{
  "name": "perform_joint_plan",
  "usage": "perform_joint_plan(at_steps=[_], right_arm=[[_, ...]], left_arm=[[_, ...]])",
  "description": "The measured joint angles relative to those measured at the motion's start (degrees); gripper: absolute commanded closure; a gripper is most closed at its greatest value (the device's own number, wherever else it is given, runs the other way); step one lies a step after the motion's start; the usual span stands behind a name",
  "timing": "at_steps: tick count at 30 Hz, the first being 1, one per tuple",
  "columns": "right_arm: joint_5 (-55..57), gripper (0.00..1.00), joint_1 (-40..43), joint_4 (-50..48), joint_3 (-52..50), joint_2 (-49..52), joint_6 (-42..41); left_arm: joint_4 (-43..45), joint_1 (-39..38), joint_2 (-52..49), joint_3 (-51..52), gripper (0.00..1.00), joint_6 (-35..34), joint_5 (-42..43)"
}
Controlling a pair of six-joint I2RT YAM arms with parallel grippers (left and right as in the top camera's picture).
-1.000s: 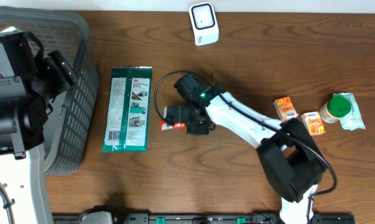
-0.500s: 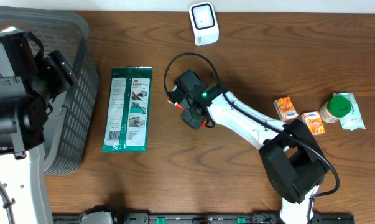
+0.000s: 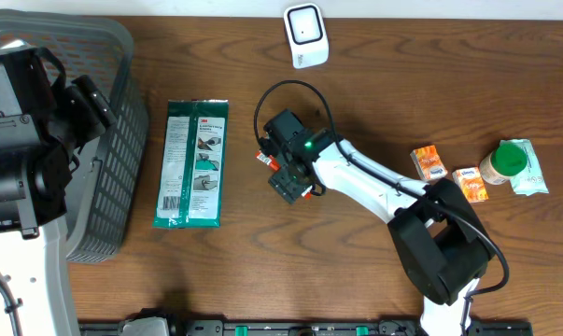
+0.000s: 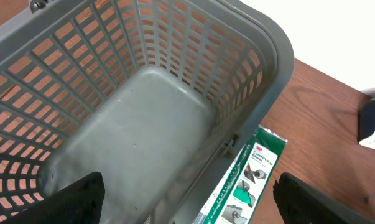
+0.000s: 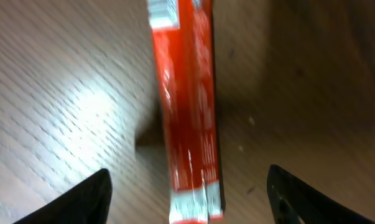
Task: Scan the item barcode
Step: 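Lift the red tube up to the white scanner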
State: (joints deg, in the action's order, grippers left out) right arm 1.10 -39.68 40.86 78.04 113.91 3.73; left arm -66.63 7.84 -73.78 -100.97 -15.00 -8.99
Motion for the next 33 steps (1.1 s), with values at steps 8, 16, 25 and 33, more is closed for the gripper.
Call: perform_joint_plan(at_steps=[8, 16, 25, 33], right_arm=[[-1.3, 0.43, 1.8, -3.8, -6.0, -0.5, -1.0], [-5.0, 0.95, 1.7, -11.8, -9.3, -1.8, -1.4], [-8.0, 0.99, 1.7, -12.0, -9.6, -1.8, -1.4], [-3.3, 0.99, 1.6, -5.4, -8.0, -2.3, -1.0]], left_arm=[[0.0, 0.0, 0.0, 0.0, 0.12, 0.0, 0.0], [0.0, 0.0, 0.0, 0.0, 0.12, 0.0, 0.0], [0.0, 0.0, 0.0, 0.0, 0.12, 0.0, 0.0], [0.0, 0.0, 0.0, 0.0, 0.12, 0.0, 0.0]])
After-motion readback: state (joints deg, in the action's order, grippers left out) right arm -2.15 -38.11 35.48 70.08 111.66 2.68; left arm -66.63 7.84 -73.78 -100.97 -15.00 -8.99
